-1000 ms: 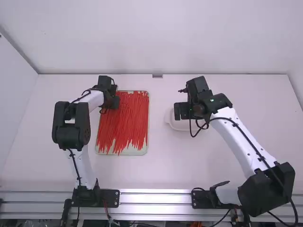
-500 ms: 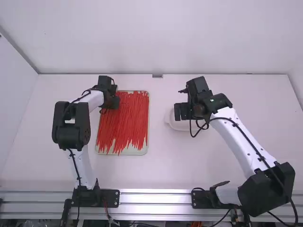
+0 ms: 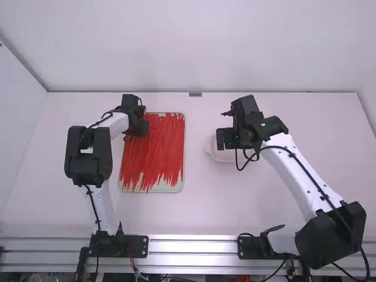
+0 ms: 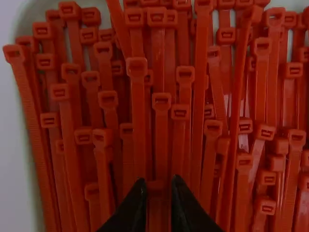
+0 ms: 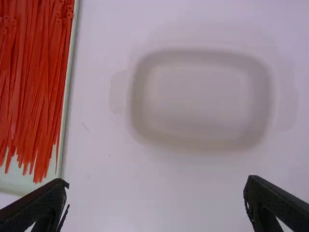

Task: Fasten the cable tie

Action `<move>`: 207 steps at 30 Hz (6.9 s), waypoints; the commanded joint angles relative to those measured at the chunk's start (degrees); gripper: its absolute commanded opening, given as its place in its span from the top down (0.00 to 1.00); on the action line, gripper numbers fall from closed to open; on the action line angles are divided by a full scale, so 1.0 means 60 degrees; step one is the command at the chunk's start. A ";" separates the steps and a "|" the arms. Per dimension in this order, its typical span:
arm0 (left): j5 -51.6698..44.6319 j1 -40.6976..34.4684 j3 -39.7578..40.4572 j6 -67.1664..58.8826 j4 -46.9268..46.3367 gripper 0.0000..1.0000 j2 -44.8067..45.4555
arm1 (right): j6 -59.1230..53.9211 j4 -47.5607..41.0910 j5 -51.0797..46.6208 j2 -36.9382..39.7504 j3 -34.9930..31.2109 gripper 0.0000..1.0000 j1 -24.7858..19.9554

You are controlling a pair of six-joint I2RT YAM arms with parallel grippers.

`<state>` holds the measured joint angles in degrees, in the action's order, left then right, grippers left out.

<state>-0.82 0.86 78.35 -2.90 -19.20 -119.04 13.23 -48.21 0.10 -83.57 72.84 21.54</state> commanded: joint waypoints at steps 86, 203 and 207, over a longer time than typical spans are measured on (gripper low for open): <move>0.0149 -0.0149 0.0707 0.1534 -0.2091 0.98 0.8597 | -0.0248 0.0605 0.0044 -0.0069 -0.0084 0.02 0.0044; -1.0353 -0.1133 0.0433 0.2510 0.4288 0.01 0.7180 | 0.0062 1.0867 1.3096 -0.0051 -0.0084 1.00 -0.2244; -1.1613 -0.1144 0.1242 0.2506 0.4415 0.01 0.6546 | 0.0648 1.1992 1.3267 -0.0051 -0.0084 1.00 -0.2142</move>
<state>-62.65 -5.85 82.81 13.37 6.76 -78.96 13.54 22.48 78.15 -83.57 72.69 8.49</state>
